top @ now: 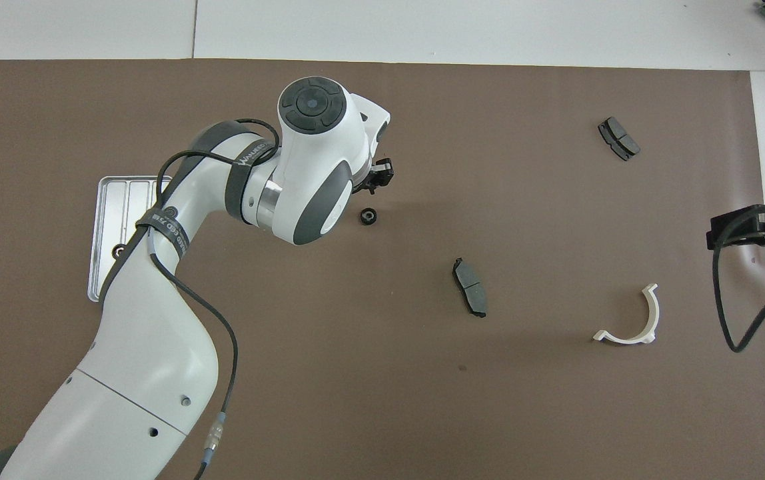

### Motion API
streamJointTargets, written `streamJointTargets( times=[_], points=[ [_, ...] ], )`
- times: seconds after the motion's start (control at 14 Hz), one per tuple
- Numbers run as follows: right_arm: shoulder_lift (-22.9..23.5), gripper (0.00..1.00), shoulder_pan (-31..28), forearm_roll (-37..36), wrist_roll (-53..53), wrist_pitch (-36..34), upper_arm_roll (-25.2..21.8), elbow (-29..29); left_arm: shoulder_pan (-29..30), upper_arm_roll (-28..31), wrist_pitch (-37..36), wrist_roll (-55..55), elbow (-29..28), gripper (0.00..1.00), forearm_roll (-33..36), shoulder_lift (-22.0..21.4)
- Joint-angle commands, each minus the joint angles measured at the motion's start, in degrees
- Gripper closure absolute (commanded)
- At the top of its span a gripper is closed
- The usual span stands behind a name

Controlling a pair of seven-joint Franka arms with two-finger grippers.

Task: Pick bearing gear from pile to tray
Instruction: 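Lower the left gripper onto the third gear and grasp it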

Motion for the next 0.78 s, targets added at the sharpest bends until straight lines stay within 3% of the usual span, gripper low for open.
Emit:
streamJointTargets(
  times=[0.0,0.71],
  points=[
    [-0.85,0.00,-0.31,0.76,-1.20,0.07,-0.34,-0.84,-1.35,0.96,1.32,-1.22,0.20,0.45,0.75,0.95],
    [-0.94,0.00,-0.83,1.02,-1.03,-0.19,-0.34,-1.01,-1.70,0.96,7.83,-3.86,-8.23,0.45,1.37,-1.15]
  ],
)
